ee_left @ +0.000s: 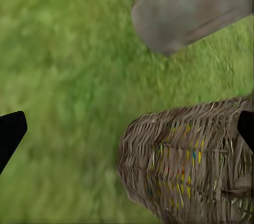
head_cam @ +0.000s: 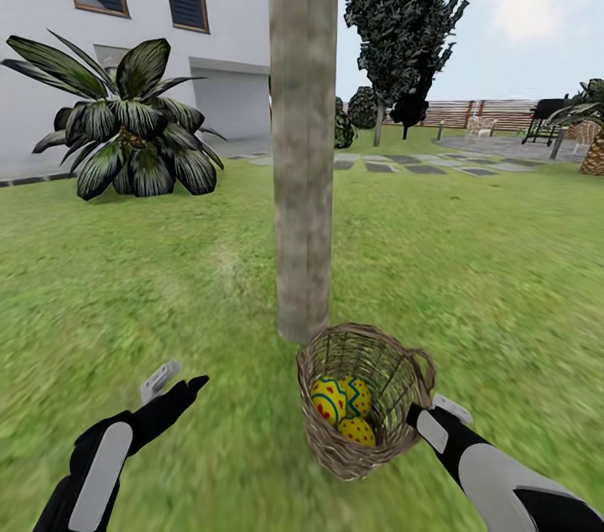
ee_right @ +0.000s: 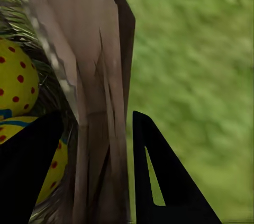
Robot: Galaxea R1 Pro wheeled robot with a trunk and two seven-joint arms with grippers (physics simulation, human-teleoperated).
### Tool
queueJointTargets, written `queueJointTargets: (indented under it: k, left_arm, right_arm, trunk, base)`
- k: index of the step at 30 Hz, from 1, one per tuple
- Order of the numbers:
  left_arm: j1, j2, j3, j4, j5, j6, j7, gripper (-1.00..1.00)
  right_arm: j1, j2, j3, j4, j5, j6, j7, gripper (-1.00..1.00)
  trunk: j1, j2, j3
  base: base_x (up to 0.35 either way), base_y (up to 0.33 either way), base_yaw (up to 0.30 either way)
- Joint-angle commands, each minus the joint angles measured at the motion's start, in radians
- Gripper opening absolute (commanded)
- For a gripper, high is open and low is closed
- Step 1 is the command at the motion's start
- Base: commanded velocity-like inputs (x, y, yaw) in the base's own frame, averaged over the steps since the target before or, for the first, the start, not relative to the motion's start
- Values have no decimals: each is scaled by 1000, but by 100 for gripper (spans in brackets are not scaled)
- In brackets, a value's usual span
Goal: Take the three Easter eggs out of the wicker basket on the lawn in the garden, then place them on the lawn next to a single tree (choose any tree) so that all three eggs are next to the same tree and none are left in the basket.
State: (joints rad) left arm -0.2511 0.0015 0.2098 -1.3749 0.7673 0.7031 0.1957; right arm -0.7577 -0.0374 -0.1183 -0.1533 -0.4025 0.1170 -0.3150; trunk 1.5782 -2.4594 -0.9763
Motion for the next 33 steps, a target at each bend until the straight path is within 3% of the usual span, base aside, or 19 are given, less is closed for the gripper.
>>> queueJointTargets:
  k: [1,5,6,16,25,26,33]
  left_arm:
    - [-1,0,0,-1,10,4,8,100]
    - [-1,0,0,-1,10,4,8,100]
    - [-1,0,0,-1,10,4,8,100]
    - [-1,0,0,-1,10,3,8,100]
    - [-1,0,0,-1,12,4,8,100]
    - [-1,0,0,-1,12,4,8,100]
    - [-1,0,0,-1,12,3,8,100]
  right_arm:
    - [0,1,-14,-3,4,7,-3,-100]
    - [0,1,-16,-3,4,7,-3,-100]
    - [0,1,-44,-3,4,7,-3,-100]
    - [0,1,-44,-3,4,6,-3,-100]
    - [0,0,-43,-4,4,7,-7,-100]
    - [0,0,-43,-4,4,7,-13,100]
    - [0,1,-43,-9,4,7,-21,100]
  trunk:
    - [-4,7,2]
    - [-19,35,15]
    - [-23,42,18]
    - [-62,112,49]
    - [-62,112,49]
    - [-62,112,49]
    - [-62,112,49]
  base:
    - [0,0,0]
    - [0,0,0]
    - [0,0,0]
    - [0,0,0]
    - [0,0,0]
    - [0,0,0]
    - [0,0,0]
